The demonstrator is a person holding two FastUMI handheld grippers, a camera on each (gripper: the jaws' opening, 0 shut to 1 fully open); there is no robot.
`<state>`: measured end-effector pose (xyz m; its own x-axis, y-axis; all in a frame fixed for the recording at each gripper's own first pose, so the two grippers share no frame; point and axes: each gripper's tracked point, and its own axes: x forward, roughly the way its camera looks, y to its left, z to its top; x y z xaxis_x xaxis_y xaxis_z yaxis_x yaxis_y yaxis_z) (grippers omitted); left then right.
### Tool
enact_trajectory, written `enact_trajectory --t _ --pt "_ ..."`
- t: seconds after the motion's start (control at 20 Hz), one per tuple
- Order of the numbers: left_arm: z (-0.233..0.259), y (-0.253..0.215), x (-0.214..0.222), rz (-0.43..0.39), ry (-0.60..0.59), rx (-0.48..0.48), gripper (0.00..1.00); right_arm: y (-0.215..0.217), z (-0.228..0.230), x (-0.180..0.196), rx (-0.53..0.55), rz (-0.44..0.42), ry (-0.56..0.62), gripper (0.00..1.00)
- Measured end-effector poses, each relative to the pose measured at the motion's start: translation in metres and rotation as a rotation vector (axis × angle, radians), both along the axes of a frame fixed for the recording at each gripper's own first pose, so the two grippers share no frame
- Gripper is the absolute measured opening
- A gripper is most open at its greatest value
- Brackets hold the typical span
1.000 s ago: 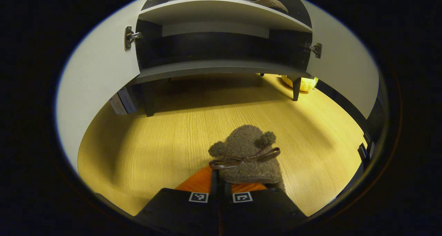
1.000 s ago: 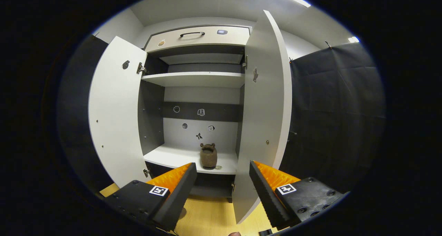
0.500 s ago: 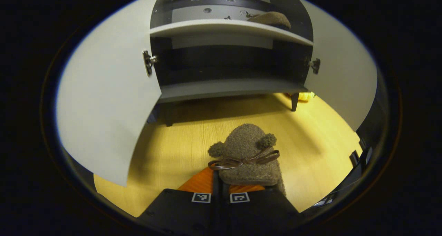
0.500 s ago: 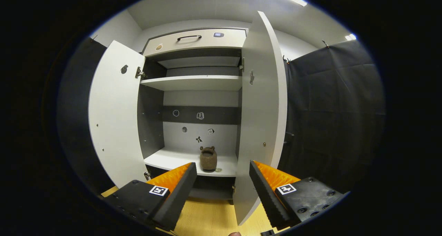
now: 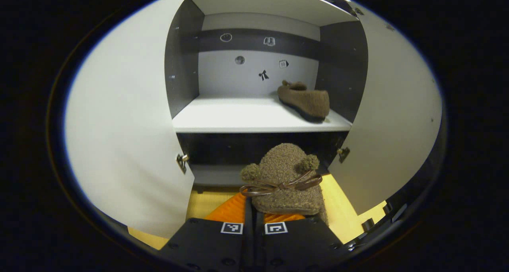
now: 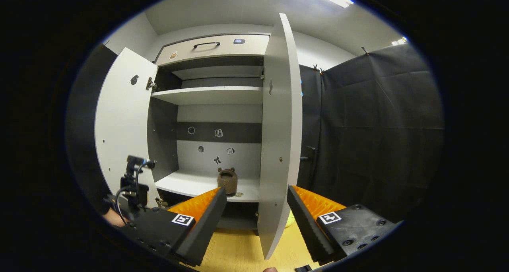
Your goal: Grab one shoe with the right hand and put it into the shoe cabinet, grab the other shoe with the left hand and put it into the shoe cabinet; then close the right door with the right hand and the left door with the left hand.
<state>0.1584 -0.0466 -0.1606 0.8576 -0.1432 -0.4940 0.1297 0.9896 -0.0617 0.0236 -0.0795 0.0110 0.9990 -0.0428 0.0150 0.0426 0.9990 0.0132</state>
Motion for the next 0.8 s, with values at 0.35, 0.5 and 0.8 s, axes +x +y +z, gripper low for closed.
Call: enact_trajectory --t 0.35,0.5,0.8 --pt "0.101 -0.002 0.1 0.062 -0.111 -0.017 0.05 -0.015 -0.003 -0.004 0.042 -0.005 -0.011 0.98" --pt "0.117 0.01 0.157 0.118 -0.134 -0.005 0.05 -0.027 0.0 -0.006 0.034 -0.014 -0.034 0.98" --pt "0.093 0.023 0.24 0.177 -0.072 0.053 0.05 -0.047 -0.004 -0.006 0.019 -0.035 -0.028 0.98"
